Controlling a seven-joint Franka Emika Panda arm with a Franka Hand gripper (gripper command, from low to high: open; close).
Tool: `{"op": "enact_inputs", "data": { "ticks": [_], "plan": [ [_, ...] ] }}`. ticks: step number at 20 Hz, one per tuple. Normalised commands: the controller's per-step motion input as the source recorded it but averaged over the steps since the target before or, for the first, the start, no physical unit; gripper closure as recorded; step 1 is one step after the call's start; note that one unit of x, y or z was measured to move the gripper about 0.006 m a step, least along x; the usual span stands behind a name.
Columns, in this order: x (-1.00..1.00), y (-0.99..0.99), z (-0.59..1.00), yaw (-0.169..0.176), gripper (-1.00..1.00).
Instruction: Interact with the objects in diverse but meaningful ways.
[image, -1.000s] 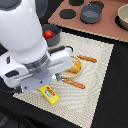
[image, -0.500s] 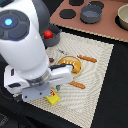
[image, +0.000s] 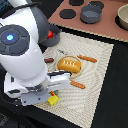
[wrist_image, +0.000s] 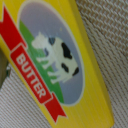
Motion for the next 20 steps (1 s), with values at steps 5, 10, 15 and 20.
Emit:
{"op": "enact_inputs", "data": {
  "ticks": [5,10,15,20],
  "plan": [
    [0.5,-0.1,0.29,-0.049,1.0],
    [0.53,-0.02,0.36,-0.024,1.0],
    [0.61,0.47,1.0,0.003,1.0],
    [0.57,0.71,1.0,0.035,1.0]
  ]
}}
